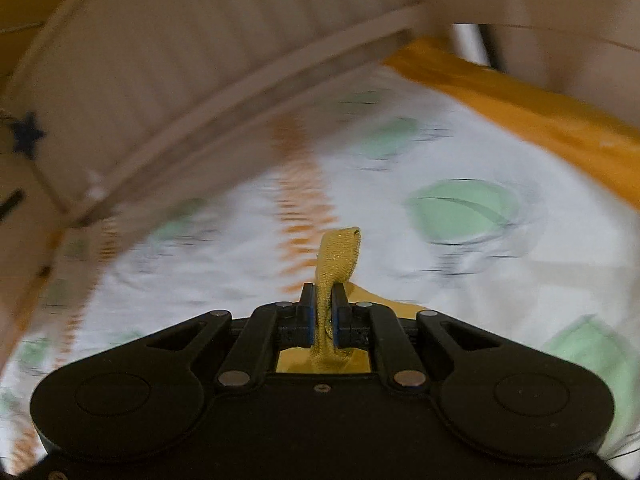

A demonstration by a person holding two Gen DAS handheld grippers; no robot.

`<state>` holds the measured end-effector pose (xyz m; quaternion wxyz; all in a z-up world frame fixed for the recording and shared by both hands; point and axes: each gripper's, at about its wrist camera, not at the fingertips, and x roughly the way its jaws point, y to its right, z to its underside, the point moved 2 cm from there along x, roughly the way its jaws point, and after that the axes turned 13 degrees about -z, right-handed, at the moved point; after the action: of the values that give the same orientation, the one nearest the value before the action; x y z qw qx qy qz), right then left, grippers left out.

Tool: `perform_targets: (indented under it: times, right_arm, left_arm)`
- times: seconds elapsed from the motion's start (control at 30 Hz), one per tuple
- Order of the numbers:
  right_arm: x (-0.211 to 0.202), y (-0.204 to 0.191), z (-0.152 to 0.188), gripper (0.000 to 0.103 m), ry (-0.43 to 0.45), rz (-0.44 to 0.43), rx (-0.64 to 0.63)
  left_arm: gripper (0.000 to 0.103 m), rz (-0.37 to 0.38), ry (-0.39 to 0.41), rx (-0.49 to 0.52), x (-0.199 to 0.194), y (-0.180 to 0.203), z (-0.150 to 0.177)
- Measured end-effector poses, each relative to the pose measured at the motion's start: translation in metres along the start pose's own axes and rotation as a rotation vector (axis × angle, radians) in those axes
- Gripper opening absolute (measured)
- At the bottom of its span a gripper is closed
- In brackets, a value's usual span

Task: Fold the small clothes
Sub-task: 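Lift the cuff with the right gripper, lay the sleeve across the body, release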

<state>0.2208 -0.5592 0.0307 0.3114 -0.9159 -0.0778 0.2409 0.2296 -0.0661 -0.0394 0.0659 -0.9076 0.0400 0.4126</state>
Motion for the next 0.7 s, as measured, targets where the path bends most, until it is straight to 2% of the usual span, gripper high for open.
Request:
perform_targets:
  times: [0.2,0.4,0.57,0.7]
  right_arm:
    - [0.056,-0.094,0.013,0.014,-0.027,-0.167,-0.024]
    - [0.122,-0.176,0.05,0.014,-0.091,-0.316,-0.054]
    - [0.177,-0.226,0.091,0.014,-0.159,-0.402,-0.051]
    - [0.21,-0.253,0.127,0.015,-0.221,-0.415,-0.09]
  left_arm:
    - [0.09,-0.019,0.01,-0.062,-0.01,-0.048,-0.002]
    - [0.09,-0.062,0.013,-0.14,-0.012,-0.099,0.001]
    - [0.09,-0.092,0.0,-0.196,-0.01,-0.131,0.005]
    - [0.09,-0.11,-0.007,-0.234,-0.008,-0.152,0.008]
